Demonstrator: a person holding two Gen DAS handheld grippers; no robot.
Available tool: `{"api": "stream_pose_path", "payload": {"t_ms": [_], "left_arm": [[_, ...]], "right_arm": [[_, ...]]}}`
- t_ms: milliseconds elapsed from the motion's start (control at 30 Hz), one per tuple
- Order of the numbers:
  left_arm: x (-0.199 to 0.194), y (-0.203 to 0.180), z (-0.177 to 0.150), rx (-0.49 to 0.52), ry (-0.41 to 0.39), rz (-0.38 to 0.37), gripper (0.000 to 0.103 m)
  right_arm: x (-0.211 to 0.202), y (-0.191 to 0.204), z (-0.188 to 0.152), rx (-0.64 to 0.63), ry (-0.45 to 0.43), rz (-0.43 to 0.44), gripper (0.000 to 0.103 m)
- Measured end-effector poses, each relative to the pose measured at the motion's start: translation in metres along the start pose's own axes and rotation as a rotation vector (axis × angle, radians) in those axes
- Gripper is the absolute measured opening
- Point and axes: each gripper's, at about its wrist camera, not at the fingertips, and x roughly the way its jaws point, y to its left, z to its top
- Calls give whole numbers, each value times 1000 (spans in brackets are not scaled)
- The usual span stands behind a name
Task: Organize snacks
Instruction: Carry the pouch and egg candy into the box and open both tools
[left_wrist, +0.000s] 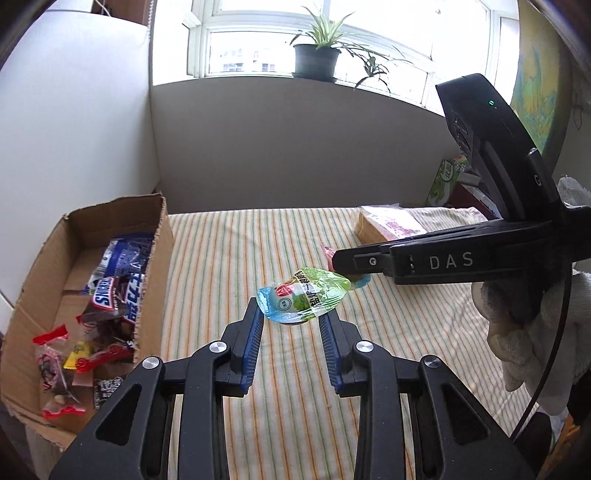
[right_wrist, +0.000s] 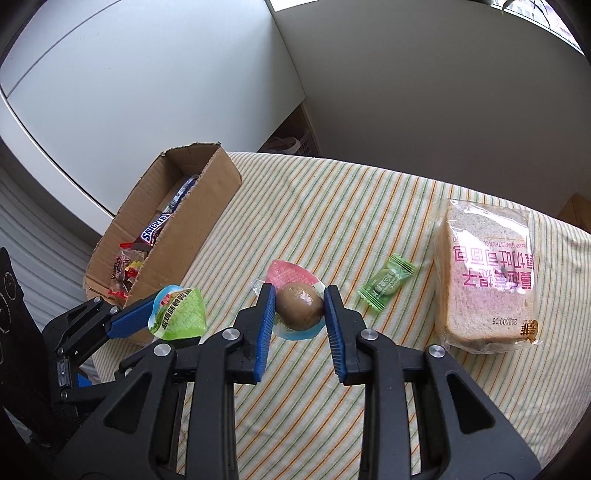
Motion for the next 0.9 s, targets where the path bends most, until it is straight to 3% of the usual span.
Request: {"api": "stream_pose_path", "payload": {"t_ms": [433, 700, 900], "left_arm": [[-41, 43, -7, -57, -98, 69, 29], [-59, 105, -14, -155, -125, 146, 29], [-58, 144, -23, -211, -97, 207, 29]], "right_arm": [[0, 70, 16, -94, -34, 21, 28], [21, 119, 25, -147, -27, 62, 28], [43, 153, 28, -192, -1, 101, 28]]}}
